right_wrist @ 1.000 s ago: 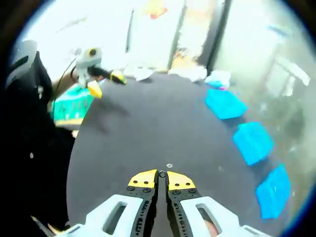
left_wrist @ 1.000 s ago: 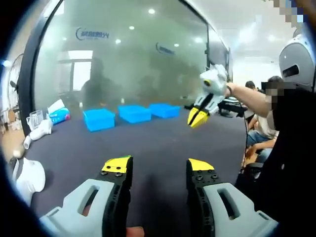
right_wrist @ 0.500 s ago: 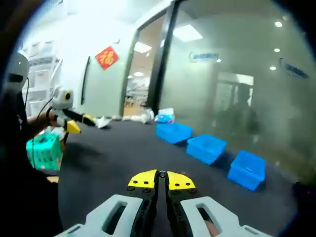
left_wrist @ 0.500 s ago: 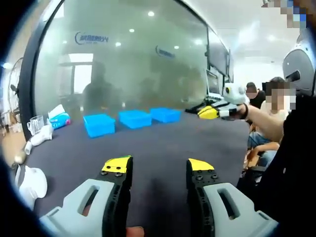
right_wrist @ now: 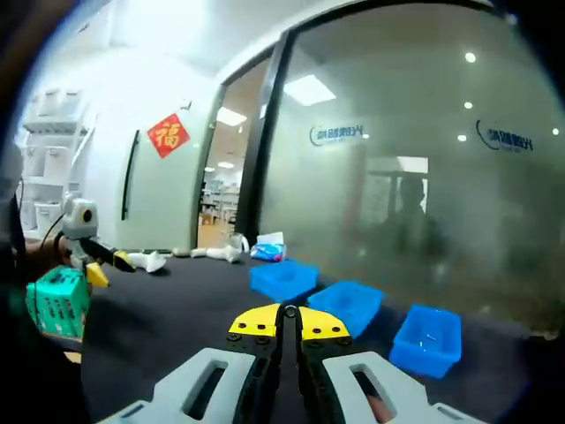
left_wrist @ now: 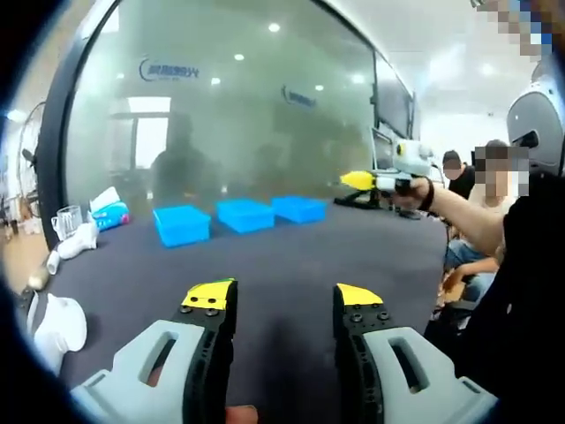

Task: Sort the screws, nuts, and washers into the corresponding bins

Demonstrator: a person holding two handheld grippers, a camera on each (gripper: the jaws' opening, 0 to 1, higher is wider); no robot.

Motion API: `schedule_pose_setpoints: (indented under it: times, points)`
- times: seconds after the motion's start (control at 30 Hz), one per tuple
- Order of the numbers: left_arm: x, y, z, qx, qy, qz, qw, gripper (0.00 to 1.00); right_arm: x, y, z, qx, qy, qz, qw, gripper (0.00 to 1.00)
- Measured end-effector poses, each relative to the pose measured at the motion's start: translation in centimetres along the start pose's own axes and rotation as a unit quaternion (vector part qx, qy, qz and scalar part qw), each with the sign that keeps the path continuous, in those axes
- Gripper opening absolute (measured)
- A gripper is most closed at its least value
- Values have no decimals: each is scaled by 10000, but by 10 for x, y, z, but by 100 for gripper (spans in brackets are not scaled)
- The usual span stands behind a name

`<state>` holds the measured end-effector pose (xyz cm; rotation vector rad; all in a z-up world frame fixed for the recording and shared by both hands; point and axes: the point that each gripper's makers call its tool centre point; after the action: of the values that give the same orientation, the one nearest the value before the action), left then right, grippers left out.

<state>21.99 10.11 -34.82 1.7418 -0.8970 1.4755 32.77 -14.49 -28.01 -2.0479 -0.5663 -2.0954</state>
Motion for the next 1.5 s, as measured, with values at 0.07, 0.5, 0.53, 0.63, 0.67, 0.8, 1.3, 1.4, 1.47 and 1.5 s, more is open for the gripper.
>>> schedule_pose_setpoints:
  times: [0.07, 0.5, 0.53, 0.63, 0.67, 0.8, 1.3, 1.4, 1.47, 1.5]
  points:
    - [0, -1, -1, 6, 13, 5, 10000, 42, 1, 2, 14, -2, -62, 22, 10000, 3]
    - [0, -10, -9, 169, 141, -58, 9997, 42, 8, 31, 116, -272, -328, -34, 9991, 3]
    - [1, -11, -10, 182, 159, -69, 9997, 42, 7, 33, 123, -276, -398, -1, 9988, 3]
    - [0, -12, -11, 206, 176, -95, 9996, 42, 6, 39, 143, -384, -459, -32, 9982, 3]
    - [-1, -12, -11, 211, 166, -99, 9996, 42, 4, 40, 152, -412, -511, -45, 9978, 3]
    - [-2, -12, -13, 224, 161, -114, 9996, 42, -10, 42, 182, -516, -730, -126, 9959, 3]
    - [-5, -16, -21, 360, 164, -192, 9990, 42, -41, 51, 224, -823, -1054, -361, 9904, 3]
    - [-5, -15, -21, 362, 153, -200, 9990, 42, -43, 55, 226, -902, -1047, -55, 9904, 4]
    - [-5, -15, -21, 365, 148, -196, 9990, 42, -42, 59, 226, -974, -1000, -21, 9902, 5]
    - [-4, -15, -21, 365, 148, -196, 9990, 42, -41, 59, 225, -983, -966, -25, 9905, 9]
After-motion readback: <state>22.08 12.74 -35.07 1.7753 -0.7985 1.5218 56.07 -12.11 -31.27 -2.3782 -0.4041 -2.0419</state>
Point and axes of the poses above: the point that each gripper's makers call its tool centre point, and the gripper's own axes: z roughly forward along the fingers, y roughly to its right, x roughly out of its top, and after that the axes turned 13 degrees about -x, right-handed
